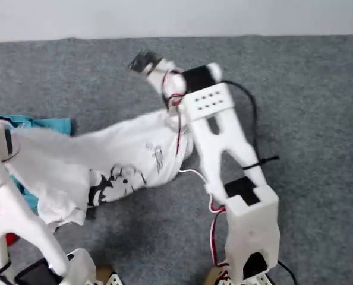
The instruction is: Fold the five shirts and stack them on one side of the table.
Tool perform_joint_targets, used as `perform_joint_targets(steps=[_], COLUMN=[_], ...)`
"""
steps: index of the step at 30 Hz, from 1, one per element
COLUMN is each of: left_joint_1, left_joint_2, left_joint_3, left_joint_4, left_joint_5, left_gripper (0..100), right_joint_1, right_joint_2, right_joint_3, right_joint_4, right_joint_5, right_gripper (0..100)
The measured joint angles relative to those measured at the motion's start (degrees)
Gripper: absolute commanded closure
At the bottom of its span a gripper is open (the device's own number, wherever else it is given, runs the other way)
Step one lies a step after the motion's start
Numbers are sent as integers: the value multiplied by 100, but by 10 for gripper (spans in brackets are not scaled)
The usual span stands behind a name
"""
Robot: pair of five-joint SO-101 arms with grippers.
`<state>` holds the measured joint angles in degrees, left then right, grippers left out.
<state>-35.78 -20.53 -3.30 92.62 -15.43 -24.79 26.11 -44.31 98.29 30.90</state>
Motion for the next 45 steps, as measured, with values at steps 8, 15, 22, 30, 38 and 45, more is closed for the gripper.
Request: perform_joint_targets(steps=[8,15,22,30,38,45], left_joint_1=[1108,1495,1644,1960,1714,1697], left_joint_2=[-9,396,607,624,484,0], left_joint_3=[-818,-1284,-2840,-3270,-985,1020], left_joint_4=[-1336,-3112,-2725,105,651,659], left_joint_5=[1011,1152,1152,0,-1284,-2048], left_gripper=[995,995,995,995,995,995], right_joint_1=[870,1204,1240,1248,1108,1020], right_joint_2=[-264,-264,-273,-299,-1275,-2435], right_joint_3=[-1169,-1943,-3147,-3314,-123,2602], right_joint_4=[-343,-870,-615,229,237,237], right_joint_5=[0,0,0,88,659,677], right_gripper=[988,988,988,988,988,988])
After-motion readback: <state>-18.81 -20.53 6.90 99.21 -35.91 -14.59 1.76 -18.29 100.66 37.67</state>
